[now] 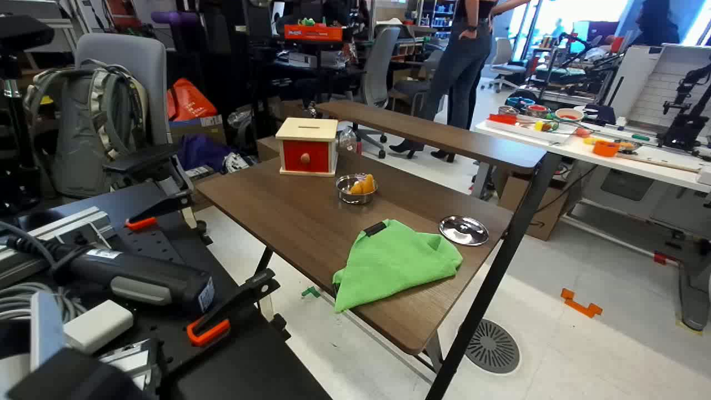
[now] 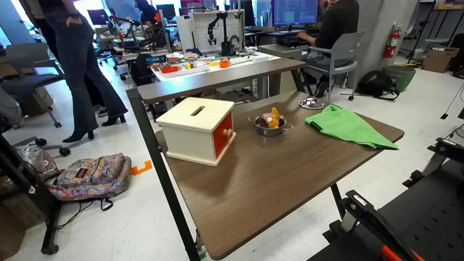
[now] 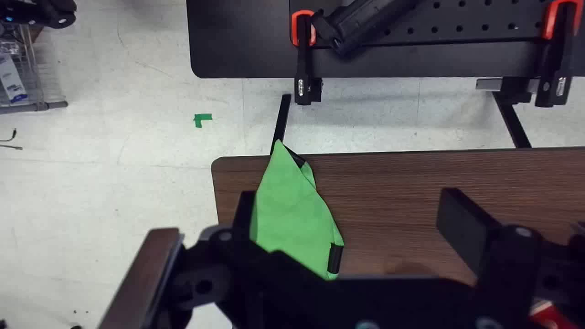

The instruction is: Put the lid on the pot

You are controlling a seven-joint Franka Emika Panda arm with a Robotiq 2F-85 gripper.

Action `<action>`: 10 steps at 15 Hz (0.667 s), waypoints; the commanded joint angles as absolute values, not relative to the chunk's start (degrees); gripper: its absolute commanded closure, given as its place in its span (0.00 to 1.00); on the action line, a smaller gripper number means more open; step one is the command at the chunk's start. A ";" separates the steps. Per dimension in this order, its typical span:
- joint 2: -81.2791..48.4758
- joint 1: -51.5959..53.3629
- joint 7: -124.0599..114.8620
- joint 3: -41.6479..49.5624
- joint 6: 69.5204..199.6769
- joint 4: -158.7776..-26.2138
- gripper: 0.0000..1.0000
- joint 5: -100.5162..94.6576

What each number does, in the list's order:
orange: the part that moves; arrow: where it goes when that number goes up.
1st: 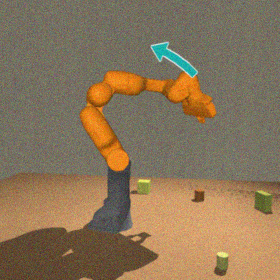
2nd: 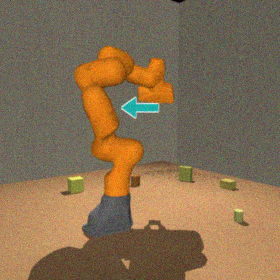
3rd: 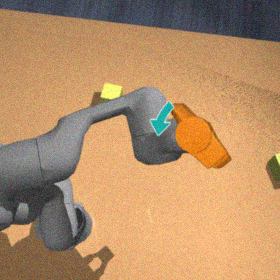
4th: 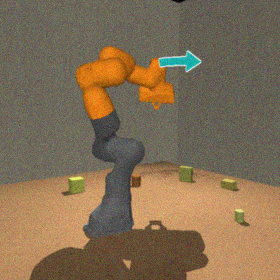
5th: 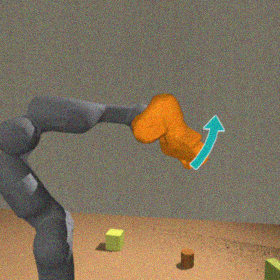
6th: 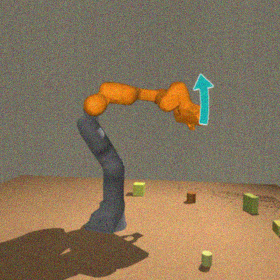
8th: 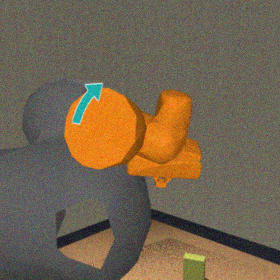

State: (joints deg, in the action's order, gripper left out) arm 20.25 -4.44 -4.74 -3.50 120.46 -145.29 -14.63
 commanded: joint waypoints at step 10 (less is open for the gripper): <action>16.75 -5.51 -8.38 -1.93 125.14 -143.67 0.00 -16.74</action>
